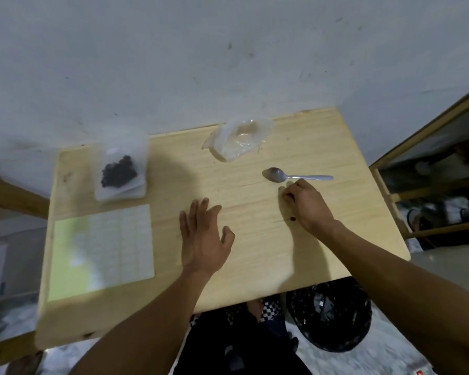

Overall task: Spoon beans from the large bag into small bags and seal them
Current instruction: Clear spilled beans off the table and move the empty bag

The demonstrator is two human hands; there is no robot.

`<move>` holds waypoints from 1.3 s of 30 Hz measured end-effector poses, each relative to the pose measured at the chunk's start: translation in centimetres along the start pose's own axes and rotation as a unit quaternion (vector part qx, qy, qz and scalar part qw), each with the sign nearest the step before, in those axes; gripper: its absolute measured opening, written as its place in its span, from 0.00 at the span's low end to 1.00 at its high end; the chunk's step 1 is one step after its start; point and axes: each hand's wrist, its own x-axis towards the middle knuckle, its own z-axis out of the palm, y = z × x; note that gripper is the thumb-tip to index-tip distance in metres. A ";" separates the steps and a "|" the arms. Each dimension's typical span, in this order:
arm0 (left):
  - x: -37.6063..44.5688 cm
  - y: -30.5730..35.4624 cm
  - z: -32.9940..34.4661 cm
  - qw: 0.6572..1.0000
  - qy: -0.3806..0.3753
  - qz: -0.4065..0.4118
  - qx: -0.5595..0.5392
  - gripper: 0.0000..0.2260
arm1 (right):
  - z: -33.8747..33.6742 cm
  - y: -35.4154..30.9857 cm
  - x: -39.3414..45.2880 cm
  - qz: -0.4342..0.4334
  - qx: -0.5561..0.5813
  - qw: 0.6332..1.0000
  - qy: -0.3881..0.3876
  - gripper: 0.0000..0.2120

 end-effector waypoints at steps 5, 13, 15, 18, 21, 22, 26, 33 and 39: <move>-0.1 -0.1 0.1 1.000 0.012 0.003 -0.005 0.23 | -0.7 0.1 -0.3 0.019 0.034 0.999 -0.015 0.08; -0.2 0.2 0.3 1.000 0.030 0.004 0.004 0.24 | -0.6 2.0 -4.5 0.049 0.196 0.979 -0.010 0.03; -0.2 0.2 0.3 0.999 0.032 0.006 0.008 0.24 | -0.1 2.3 -5.0 0.034 0.189 0.981 -0.014 0.07; -0.3 0.3 0.4 0.999 0.038 0.008 0.012 0.24 | 0.4 2.2 -5.4 0.009 0.159 0.987 -0.021 0.11; -0.2 0.3 0.4 0.999 0.034 0.008 0.022 0.25 | 0.8 1.9 -5.7 -0.011 0.107 0.994 -0.011 0.10; -0.2 0.2 0.4 0.999 0.031 0.007 0.024 0.25 | 0.8 1.9 -5.7 -0.016 0.097 0.995 -0.007 0.09; -0.2 0.2 0.5 0.999 0.025 0.009 0.031 0.25 | 0.9 1.9 -5.6 -0.013 0.093 0.995 -0.012 0.08; -0.4 1.0 0.7 0.997 0.020 0.072 -0.009 0.25 | 1.3 3.1 -9.8 0.075 0.230 0.970 0.028 0.06; -0.8 9.6 2.9 0.974 -0.023 0.220 -0.055 0.20 | 2.0 6.1 -16.7 0.169 0.282 0.938 0.108 0.09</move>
